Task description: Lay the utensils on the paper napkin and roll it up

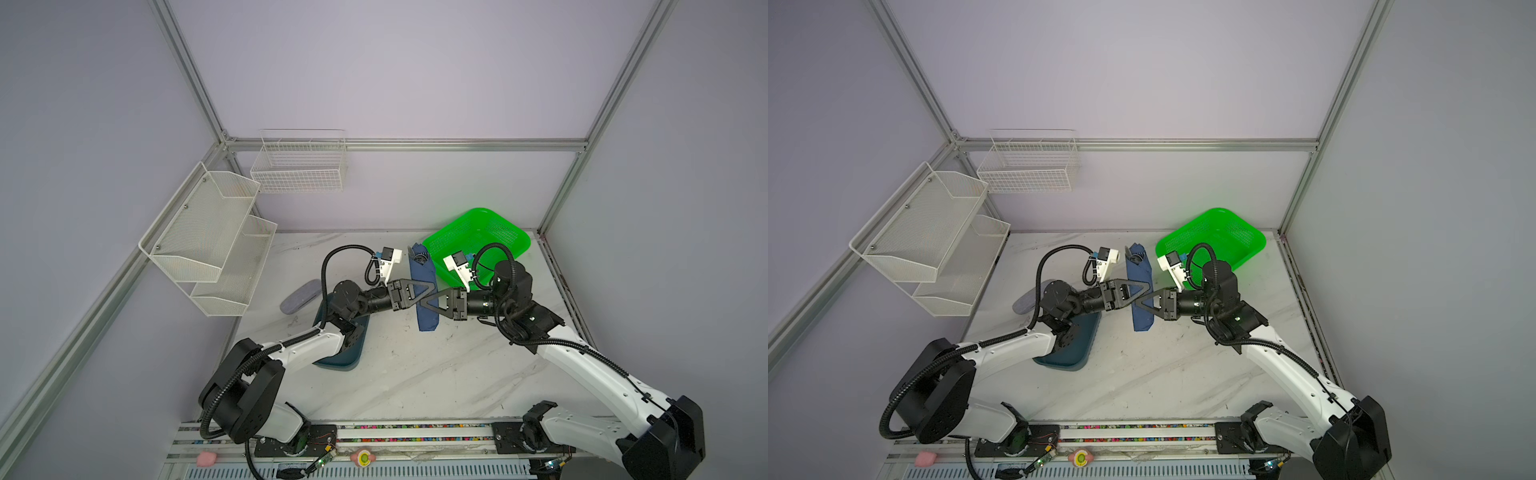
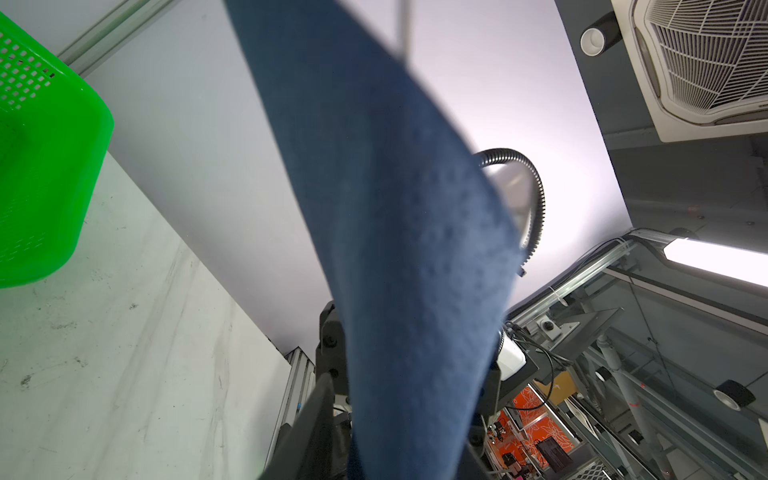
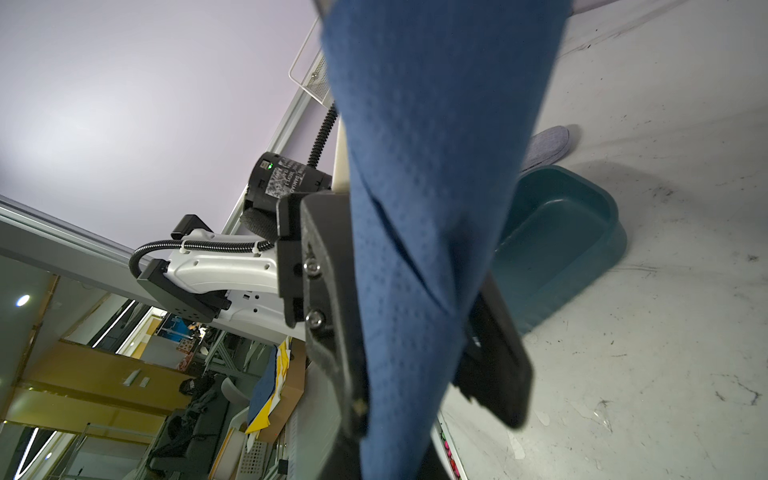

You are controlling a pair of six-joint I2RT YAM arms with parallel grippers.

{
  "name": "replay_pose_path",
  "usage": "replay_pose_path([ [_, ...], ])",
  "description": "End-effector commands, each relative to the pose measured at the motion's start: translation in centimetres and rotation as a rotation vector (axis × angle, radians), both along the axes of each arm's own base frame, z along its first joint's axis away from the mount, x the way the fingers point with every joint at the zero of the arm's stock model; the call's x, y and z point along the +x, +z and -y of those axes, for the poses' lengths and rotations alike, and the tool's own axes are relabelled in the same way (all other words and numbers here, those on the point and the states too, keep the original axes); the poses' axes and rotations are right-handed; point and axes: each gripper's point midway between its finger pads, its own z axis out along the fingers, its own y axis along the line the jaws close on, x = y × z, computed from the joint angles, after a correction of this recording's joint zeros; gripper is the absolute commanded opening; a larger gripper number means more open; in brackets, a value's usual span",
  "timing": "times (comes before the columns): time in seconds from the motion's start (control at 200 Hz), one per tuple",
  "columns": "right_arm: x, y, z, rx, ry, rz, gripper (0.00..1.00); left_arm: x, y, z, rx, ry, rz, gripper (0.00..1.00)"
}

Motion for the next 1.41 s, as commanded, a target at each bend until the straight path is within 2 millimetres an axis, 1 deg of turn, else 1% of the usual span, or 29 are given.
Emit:
replay_pose_path([
  [0.0,-0.6,1.9,0.0,0.052,0.021,0.082,0.07,-0.4,3.6,-0.2,-0.051,0.010,0.090,0.21],
  [0.13,-0.4,1.8,0.2,0.051,0.008,0.078,0.08,-0.4,3.5,-0.3,-0.042,0.019,0.093,0.12],
  [0.235,-0.4,1.5,0.5,0.049,0.000,0.069,0.10,-0.4,3.7,-0.3,-0.047,0.021,0.096,0.06],
  [0.365,-0.8,1.0,0.7,0.047,0.001,0.055,0.15,-0.2,3.7,-0.4,-0.051,0.035,0.089,0.05],
  [0.515,-1.1,0.1,0.9,0.040,0.004,0.034,0.25,-0.7,4.6,-0.5,-0.075,0.013,0.106,0.05],
  [0.62,-1.0,-0.1,0.7,0.042,0.015,0.030,0.31,-0.9,4.9,-0.6,-0.089,0.004,0.112,0.05],
  [0.665,-1.0,0.0,0.5,0.051,0.027,0.028,0.32,-0.9,5.0,-0.6,-0.091,0.003,0.111,0.05],
  [0.725,-1.0,0.2,0.3,0.066,0.047,0.029,0.31,-0.9,4.9,-0.5,-0.091,0.000,0.110,0.05],
  [0.8,-1.2,0.7,0.1,0.087,0.075,0.035,0.24,-0.9,5.0,-0.5,-0.096,-0.001,0.114,0.05],
  [0.865,-1.3,0.9,0.1,0.093,0.081,0.040,0.22,-0.8,5.1,-0.6,-0.098,0.004,0.115,0.05],
  [0.96,-1.3,0.7,0.1,0.090,0.085,0.037,0.22,-0.9,5.2,-0.6,-0.102,0.005,0.118,0.05],
  [1.05,-1.4,0.5,0.1,0.088,0.088,0.031,0.16,-0.8,5.1,-0.6,-0.101,0.007,0.116,0.05],
  [1.095,-1.4,0.5,0.1,0.089,0.082,0.033,0.13,-0.9,4.9,-0.6,-0.098,0.007,0.115,0.06],
  [1.155,-1.4,0.7,0.2,0.092,0.074,0.040,0.11,-0.8,4.7,-0.7,-0.089,0.014,0.113,0.07],
  [1.23,-1.4,1.3,0.3,0.098,0.068,0.054,0.10,-0.4,3.5,-0.4,-0.050,0.023,0.092,0.09],
  [1.325,-1.3,1.7,0.2,0.103,0.067,0.064,0.09,-0.1,1.8,-0.2,-0.010,0.035,0.059,0.21],
  [1.33,-1.3,1.8,0.2,0.103,0.066,0.064,0.09,0.0,1.8,-0.3,-0.010,0.036,0.059,0.22],
  [1.335,-1.3,1.8,0.2,0.103,0.066,0.064,0.09,-0.4,2.4,-0.5,-0.019,0.036,0.072,0.23],
  [1.345,-1.3,1.8,0.2,0.103,0.067,0.065,0.09,-0.6,2.8,-0.7,-0.026,0.038,0.080,0.24],
  [1.4,-1.2,1.8,0.2,0.103,0.065,0.065,0.09,-0.8,2.6,-0.8,-0.024,0.039,0.076,0.33],
])
